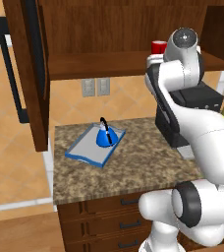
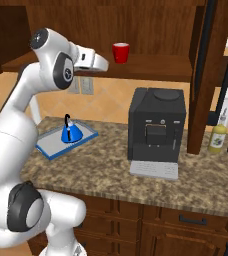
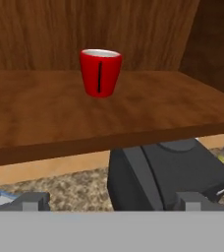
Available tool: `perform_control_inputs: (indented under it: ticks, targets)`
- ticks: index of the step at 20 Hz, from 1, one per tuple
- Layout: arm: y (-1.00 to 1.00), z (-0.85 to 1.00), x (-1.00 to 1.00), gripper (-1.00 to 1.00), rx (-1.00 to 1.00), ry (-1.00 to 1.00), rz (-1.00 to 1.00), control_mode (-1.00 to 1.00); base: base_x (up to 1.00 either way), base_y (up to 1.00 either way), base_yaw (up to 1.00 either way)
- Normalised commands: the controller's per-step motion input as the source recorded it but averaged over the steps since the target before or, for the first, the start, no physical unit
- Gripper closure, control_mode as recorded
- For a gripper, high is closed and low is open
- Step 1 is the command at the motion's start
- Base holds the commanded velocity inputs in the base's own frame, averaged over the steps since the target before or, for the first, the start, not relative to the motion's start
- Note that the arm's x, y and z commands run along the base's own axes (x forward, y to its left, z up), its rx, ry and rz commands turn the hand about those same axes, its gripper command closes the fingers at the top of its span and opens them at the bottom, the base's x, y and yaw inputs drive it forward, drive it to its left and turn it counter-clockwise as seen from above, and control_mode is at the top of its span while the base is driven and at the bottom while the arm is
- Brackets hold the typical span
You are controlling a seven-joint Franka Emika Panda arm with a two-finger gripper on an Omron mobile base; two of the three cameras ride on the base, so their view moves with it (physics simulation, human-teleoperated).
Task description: Pick the kettle from the counter and place it on the tray. Then pick the mug from the cabinet and place it on the tray. Then close the cabinet doors.
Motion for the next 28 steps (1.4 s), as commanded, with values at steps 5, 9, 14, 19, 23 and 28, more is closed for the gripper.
perform_control_inputs:
  ticks: [5, 9, 14, 19, 23, 28]
  targets:
    - [-0.19, 0.17, 0.32, -1.00, 0.10, -0.03, -0.03, -1.00, 0.00, 0.00, 0.00]
    - [-0.18, 0.01, 0.35, -1.00, 0.10, -0.05, 0.00, -1.00, 0.00, 0.00, 0.00]
    - [-0.14, 0.00, 0.42, -1.00, 0.07, -0.02, 0.00, -1.00, 0.00, 0.00, 0.00]
    - [0.00, 0.00, 0.45, -1.00, 0.01, 0.00, 0.00, -1.00, 0.00, 0.00, 0.00]
    - [0.00, 0.01, 0.41, -1.00, 0.00, 0.02, 0.00, -1.00, 0.00, 0.00, 0.00]
    - [-0.01, 0.00, 0.36, -1.00, 0.00, 0.02, 0.00, -1.00, 0.00, 0.00, 0.00]
